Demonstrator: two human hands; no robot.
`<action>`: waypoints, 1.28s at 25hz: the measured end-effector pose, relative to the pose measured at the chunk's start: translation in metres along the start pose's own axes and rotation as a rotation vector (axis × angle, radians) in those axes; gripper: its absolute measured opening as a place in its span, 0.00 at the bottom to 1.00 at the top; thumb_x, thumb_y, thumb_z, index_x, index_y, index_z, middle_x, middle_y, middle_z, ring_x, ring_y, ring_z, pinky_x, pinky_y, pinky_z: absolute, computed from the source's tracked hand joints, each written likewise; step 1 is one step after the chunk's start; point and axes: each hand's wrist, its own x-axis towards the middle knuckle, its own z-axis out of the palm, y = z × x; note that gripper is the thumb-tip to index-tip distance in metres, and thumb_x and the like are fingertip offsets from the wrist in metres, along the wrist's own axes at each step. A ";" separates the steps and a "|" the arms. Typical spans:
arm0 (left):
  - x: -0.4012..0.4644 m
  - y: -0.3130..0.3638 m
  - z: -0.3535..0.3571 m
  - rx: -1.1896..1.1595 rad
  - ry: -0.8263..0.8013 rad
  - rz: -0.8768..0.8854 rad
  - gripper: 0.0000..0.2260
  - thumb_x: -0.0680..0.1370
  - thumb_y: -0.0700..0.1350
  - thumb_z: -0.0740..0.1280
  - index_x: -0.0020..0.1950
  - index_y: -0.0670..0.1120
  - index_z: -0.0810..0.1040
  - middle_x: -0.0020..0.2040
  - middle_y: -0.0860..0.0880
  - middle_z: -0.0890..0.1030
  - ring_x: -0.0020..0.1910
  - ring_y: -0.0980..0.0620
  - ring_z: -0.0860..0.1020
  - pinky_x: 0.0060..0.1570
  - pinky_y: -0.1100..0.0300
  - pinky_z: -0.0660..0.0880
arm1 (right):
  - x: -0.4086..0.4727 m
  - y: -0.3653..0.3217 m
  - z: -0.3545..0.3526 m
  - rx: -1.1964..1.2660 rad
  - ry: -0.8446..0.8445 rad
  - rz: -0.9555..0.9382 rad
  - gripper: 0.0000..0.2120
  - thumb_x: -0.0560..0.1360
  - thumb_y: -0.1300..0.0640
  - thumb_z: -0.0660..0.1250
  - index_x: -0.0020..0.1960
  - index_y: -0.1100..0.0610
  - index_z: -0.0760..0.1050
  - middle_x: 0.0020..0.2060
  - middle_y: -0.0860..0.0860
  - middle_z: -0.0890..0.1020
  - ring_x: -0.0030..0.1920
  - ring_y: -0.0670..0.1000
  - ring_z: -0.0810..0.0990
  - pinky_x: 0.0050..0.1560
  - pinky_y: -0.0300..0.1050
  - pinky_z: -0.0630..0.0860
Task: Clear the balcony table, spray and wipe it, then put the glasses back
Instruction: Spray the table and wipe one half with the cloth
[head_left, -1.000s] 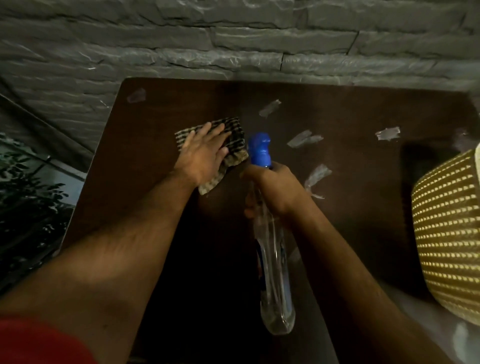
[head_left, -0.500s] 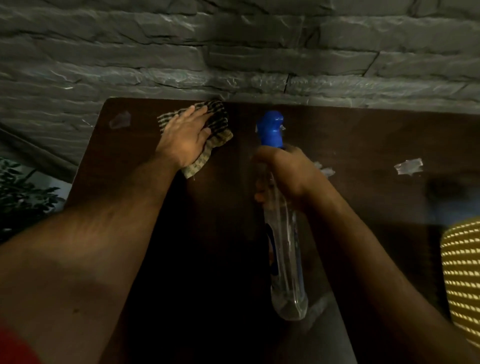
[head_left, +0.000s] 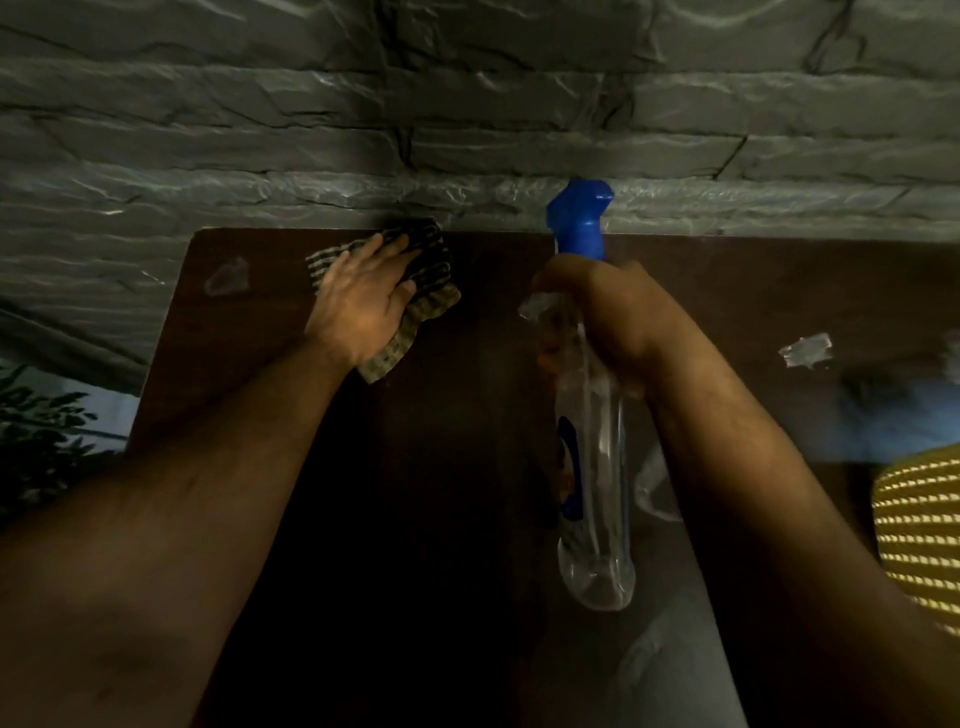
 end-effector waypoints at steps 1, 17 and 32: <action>0.000 0.000 0.001 0.005 0.002 -0.003 0.21 0.83 0.52 0.52 0.76 0.51 0.61 0.77 0.54 0.58 0.77 0.53 0.51 0.75 0.48 0.48 | -0.003 0.003 -0.003 -0.003 0.025 -0.007 0.11 0.75 0.52 0.68 0.54 0.53 0.71 0.43 0.54 0.79 0.39 0.53 0.81 0.43 0.50 0.83; 0.020 0.023 -0.001 -0.051 0.001 -0.182 0.20 0.82 0.49 0.56 0.74 0.47 0.64 0.76 0.48 0.62 0.76 0.46 0.57 0.73 0.48 0.55 | -0.066 0.055 0.002 0.049 -0.012 0.138 0.07 0.76 0.56 0.67 0.47 0.49 0.68 0.42 0.56 0.76 0.38 0.53 0.78 0.35 0.48 0.81; 0.026 0.122 0.021 0.077 -0.094 0.255 0.20 0.82 0.46 0.57 0.74 0.47 0.64 0.77 0.49 0.60 0.76 0.47 0.55 0.72 0.50 0.54 | -0.043 0.039 -0.020 0.073 -0.075 -0.041 0.06 0.75 0.56 0.66 0.52 0.53 0.72 0.37 0.55 0.77 0.35 0.53 0.79 0.36 0.48 0.80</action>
